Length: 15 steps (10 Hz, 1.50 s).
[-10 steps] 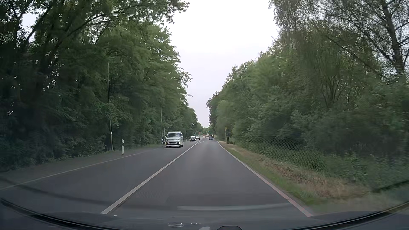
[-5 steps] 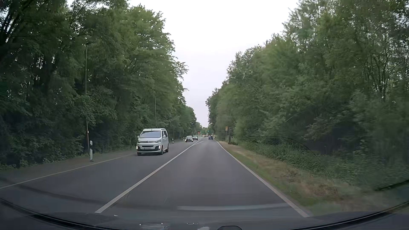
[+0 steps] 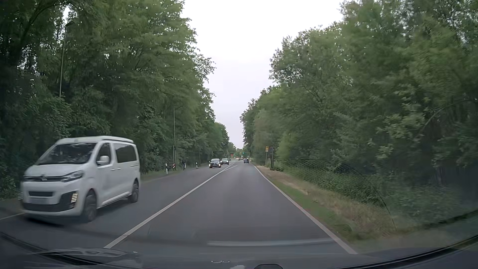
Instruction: Follow the waypoints while adhering to traffic rules and regulations
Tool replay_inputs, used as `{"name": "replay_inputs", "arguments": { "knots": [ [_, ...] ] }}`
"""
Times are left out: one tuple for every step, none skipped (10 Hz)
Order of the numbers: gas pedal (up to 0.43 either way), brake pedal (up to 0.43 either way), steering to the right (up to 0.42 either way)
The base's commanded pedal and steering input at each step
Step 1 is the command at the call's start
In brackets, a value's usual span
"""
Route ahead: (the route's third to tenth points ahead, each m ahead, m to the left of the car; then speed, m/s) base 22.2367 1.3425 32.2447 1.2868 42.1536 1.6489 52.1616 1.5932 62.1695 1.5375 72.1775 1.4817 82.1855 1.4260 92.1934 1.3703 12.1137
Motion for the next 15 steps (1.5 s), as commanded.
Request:
{"name": "replay_inputs", "arguments": {
  "knots": [
    [0.240, 0.000, -0.009],
    [0.240, 0.000, -0.007],
    [0.228, 0.000, -0.002],
    [0.228, 0.000, -0.001],
    [0.228, 0.000, -0.001],
    [0.228, 0.000, -0.001],
    [0.228, 0.000, -0.001],
    [0.220, 0.000, -0.001],
    [0.220, 0.000, -0.001],
    [0.220, 0.000, -0.001],
    [0.220, 0.000, -0.001],
    [0.220, 0.000, -0.001],
    [0.220, 0.000, -0.001],
    [0.209, 0.000, -0.001],
    [0.209, 0.000, -0.001]
  ]
}}
